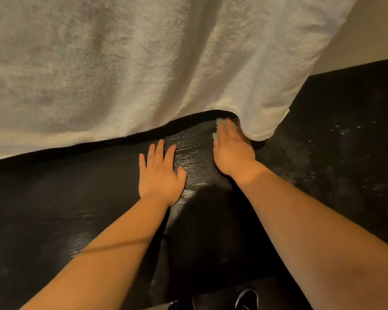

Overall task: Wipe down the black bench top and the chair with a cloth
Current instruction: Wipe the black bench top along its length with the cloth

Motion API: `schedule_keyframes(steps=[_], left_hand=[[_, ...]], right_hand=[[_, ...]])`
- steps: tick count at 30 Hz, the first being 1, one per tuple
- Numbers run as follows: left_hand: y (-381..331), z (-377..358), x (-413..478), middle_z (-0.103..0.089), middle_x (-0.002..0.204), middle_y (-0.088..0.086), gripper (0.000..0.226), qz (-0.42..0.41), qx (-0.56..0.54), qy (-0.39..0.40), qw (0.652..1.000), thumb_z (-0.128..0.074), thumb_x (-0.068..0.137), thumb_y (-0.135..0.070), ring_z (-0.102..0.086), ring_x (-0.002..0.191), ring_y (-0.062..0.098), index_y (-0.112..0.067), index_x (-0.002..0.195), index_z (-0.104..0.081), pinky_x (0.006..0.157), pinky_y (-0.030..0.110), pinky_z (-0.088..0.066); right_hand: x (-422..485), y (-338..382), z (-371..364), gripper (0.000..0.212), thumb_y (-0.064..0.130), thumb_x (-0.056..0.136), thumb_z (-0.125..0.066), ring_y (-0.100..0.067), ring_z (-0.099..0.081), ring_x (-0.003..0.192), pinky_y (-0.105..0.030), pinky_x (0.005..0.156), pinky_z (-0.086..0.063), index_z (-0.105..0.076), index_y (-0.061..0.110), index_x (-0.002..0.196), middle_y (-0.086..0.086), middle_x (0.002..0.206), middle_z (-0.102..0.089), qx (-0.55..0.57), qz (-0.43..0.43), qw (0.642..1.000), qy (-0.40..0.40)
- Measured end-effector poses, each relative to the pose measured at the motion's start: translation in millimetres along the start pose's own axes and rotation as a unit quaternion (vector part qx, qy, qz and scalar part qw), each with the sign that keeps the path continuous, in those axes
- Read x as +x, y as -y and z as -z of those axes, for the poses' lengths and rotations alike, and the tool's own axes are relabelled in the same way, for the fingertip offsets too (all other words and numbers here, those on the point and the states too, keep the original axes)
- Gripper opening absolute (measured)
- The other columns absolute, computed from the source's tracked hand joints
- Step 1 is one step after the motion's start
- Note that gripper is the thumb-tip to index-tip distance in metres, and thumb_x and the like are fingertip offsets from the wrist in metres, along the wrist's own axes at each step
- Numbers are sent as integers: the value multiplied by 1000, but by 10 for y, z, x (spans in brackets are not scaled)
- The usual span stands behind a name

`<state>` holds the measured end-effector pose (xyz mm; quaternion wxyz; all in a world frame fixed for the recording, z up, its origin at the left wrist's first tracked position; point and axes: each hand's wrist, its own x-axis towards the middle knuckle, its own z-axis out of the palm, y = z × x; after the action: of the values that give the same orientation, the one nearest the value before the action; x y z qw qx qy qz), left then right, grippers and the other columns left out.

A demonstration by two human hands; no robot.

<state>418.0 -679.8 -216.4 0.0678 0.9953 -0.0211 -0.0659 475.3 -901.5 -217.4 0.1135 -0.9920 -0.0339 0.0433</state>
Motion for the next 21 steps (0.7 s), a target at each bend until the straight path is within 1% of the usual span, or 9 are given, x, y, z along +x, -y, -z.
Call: schedule_keyframes(steps=[3, 6, 9, 11, 12, 15, 17, 19, 21], left_hand=[[1, -9, 4, -8, 177, 6, 75, -4, 2, -13, 1000, -27, 97, -54, -1, 163, 28, -29, 167, -21, 131, 57, -3], [8, -18, 10, -10, 177, 7, 75, -5, 3, -14, 1000, -29, 97, -55, -2, 163, 29, -28, 167, -23, 131, 57, -4], [3, 1, 16, -10, 177, 6, 75, -3, 1, -8, 1000, -27, 97, -56, -2, 163, 28, -29, 167, -22, 131, 56, -4], [-5, 15, 6, -10, 177, 5, 75, -1, -1, -9, 1000, -26, 97, -56, -2, 163, 28, -30, 167, -22, 131, 55, -4], [-8, 15, 7, -11, 177, 5, 75, -2, -2, -9, 1000, -26, 97, -56, -2, 163, 28, -30, 167, -22, 131, 55, -4], [16, 10, 7, -12, 177, 6, 74, -1, -1, -9, 1000, -26, 97, -56, -4, 163, 28, -30, 166, -23, 131, 55, -4], [9, 8, 17, -12, 176, 7, 73, 0, 0, -10, 1000, -29, 98, -55, -5, 163, 29, -29, 166, -24, 131, 56, -5], [-4, 9, 15, -13, 176, 7, 72, 0, 0, -14, 1000, -30, 98, -54, -6, 163, 29, -28, 165, -25, 131, 56, -6], [-2, 9, 11, -14, 176, 7, 73, -1, 1, -16, 1000, -29, 98, -55, -7, 163, 29, -27, 165, -26, 131, 56, -6]], right_hand=[[78, 446, -67, 61, 35, 111, -25, -34, 3, 160, -47, 128, -1, -9, 13, 167, -11, 174, -5, 32, 81, 996, 36], [183, 571, -45, 63, 34, 110, -31, -32, 5, 160, -47, 129, 0, -10, 15, 167, -8, 174, -4, 22, 159, 984, 80], [250, 322, 28, 60, 30, 100, -43, -35, -26, 149, -46, 123, -20, -35, 14, 157, -11, 163, -33, 16, 160, 985, 67], [254, 40, 129, 46, 33, 94, -45, -28, -53, 124, -44, 108, -36, -57, 14, 135, -5, 139, -59, 69, 67, 995, -10], [232, -91, 154, 43, 34, 97, -46, -26, -56, 120, -43, 106, -38, -61, 15, 133, -3, 134, -63, 105, 12, 994, -28], [3, -201, 137, 60, 33, 108, -26, -40, -43, 142, -51, 118, -31, -28, 7, 162, -17, 157, -44, 61, -61, 996, 16], [-214, -25, 67, 65, 31, 107, -34, -39, -34, 149, -49, 120, -29, -16, 10, 165, -18, 164, -34, 57, -75, 995, -18], [-380, 173, -50, 70, 36, 107, -35, -35, -6, 159, -46, 127, -11, -6, 14, 166, -12, 173, -8, 3, 17, 1000, 1], [-496, 215, -133, 68, 40, 109, -28, -30, 9, 160, -46, 130, -3, 3, 20, 166, -4, 174, 6, -40, 99, 993, 56]])
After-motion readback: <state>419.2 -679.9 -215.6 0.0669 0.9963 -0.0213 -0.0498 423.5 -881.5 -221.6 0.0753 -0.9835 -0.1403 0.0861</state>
